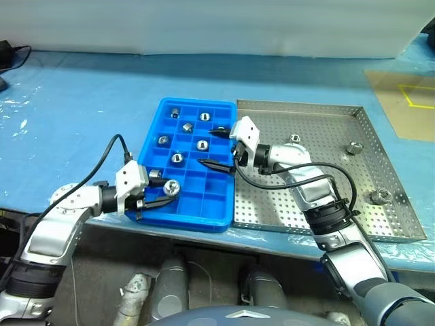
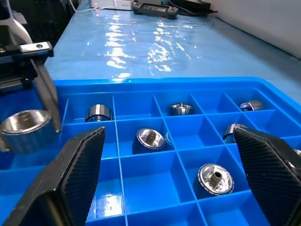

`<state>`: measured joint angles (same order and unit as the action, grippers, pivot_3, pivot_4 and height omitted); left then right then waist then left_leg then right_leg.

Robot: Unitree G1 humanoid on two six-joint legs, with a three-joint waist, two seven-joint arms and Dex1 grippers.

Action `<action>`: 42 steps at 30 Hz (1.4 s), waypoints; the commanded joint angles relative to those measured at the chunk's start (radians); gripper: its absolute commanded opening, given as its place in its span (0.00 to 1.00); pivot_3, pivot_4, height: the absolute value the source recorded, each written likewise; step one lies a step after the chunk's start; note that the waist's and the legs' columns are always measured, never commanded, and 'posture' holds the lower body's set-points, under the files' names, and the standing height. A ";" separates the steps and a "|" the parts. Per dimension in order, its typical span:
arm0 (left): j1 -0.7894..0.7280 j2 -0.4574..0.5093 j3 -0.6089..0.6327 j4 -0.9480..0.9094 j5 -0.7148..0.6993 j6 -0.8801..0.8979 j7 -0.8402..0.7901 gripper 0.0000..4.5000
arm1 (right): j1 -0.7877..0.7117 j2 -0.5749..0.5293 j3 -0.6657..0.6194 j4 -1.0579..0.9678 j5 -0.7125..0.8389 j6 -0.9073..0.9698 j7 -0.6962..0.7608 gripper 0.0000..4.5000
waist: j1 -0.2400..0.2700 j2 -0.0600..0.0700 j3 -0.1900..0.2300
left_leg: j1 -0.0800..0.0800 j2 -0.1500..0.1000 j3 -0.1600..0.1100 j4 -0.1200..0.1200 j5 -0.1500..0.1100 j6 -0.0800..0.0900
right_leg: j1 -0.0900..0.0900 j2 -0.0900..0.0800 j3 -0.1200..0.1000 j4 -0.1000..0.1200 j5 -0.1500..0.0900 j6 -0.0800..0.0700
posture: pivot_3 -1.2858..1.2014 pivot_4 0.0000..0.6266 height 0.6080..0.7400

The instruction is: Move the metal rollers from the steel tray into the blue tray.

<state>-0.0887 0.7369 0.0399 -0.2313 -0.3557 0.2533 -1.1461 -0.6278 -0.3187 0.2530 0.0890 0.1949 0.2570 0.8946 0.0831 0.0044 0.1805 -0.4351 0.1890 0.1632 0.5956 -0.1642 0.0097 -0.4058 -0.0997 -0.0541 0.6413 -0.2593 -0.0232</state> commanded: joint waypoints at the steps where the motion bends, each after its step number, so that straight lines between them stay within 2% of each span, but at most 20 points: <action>1: 0.039 0.047 0.028 -0.042 -0.025 -0.001 -0.028 0.38 | -0.014 0.002 -0.001 -0.035 0.015 -0.008 0.029 1.00 | 0.004 0.000 0.000 | 0.000 0.001 0.000 0.000 0.000 -0.001 | 0.000 0.001 0.000 0.000 0.000 -0.001 | 0.57 0.24 1.00; 6: 0.031 0.053 0.020 0.040 0.003 -0.053 -0.020 0.38 | 0.024 -0.067 0.010 -0.147 0.104 0.107 0.174 1.00 | 0.013 0.000 0.000 | 0.007 0.002 0.001 -0.005 0.002 -0.004 | 0.003 0.003 0.003 0.000 0.000 -0.002 | 0.57 0.24 1.00; 9: 0.013 0.044 0.011 0.098 0.020 -0.096 -0.013 0.38 | 0.037 -0.114 0.011 -0.181 0.123 0.139 0.228 1.00 | 0.017 0.000 0.000 | 0.019 0.001 0.003 -0.013 0.003 -0.006 | 0.009 0.003 0.005 -0.002 -0.001 -0.003 | 0.57 0.24 1.00; 15: 0.006 0.041 -0.003 0.145 0.033 -0.150 -0.024 0.38 | 0.025 -0.124 0.007 -0.167 0.107 0.135 0.224 1.00 | 0.015 0.000 0.000 | 0.026 0.003 0.005 -0.023 0.008 -0.014 | 0.009 0.008 0.010 -0.001 -0.002 -0.007 | 0.57 0.24 1.00; 23: 0.001 0.083 -0.019 0.151 0.031 -0.155 -0.097 0.38 | 0.028 -0.110 0.010 -0.155 0.079 0.113 0.193 1.00 | 0.013 0.000 0.000 | 0.028 0.003 0.009 -0.025 0.009 -0.015 | 0.008 0.009 0.012 -0.001 -0.004 -0.009 | 0.56 0.24 1.00; 35: -0.066 0.044 -0.040 0.167 0.019 -0.148 -0.082 0.38 | 0.031 -0.101 0.007 -0.150 0.059 0.101 0.166 1.00 | 0.014 -0.001 -0.001 | 0.028 0.004 0.012 -0.026 0.009 -0.016 | 0.005 0.011 0.017 0.000 -0.003 -0.010 | 0.55 0.24 1.00; 39: -0.064 0.065 -0.062 0.165 0.015 -0.137 -0.131 0.68 | 0.036 -0.104 0.002 -0.153 0.053 0.100 0.155 1.00 | 0.013 -0.001 -0.001 | 0.028 0.004 0.012 -0.026 0.010 -0.016 | 0.005 0.011 0.017 0.000 -0.003 -0.010 | 0.55 0.24 1.00; 42: -0.077 0.053 -0.055 0.177 0.025 -0.139 -0.103 0.91 | 0.039 -0.106 -0.001 -0.156 0.053 0.102 0.151 1.00 | 0.011 -0.001 -0.001 | 0.029 0.005 0.012 -0.026 0.009 -0.016 | 0.005 0.011 0.017 -0.001 -0.003 -0.010 | 0.55 0.24 1.00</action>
<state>-0.1723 0.7870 -0.0053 -0.0500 -0.3298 0.1181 -1.2374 -0.5886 -0.4238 0.2662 -0.0405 0.2385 0.3757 1.0471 0.0943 0.0035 0.1798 -0.4066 0.1935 0.1757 0.5697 -0.1547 -0.0062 -0.4012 -0.0884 -0.0366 0.6406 -0.2628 -0.0328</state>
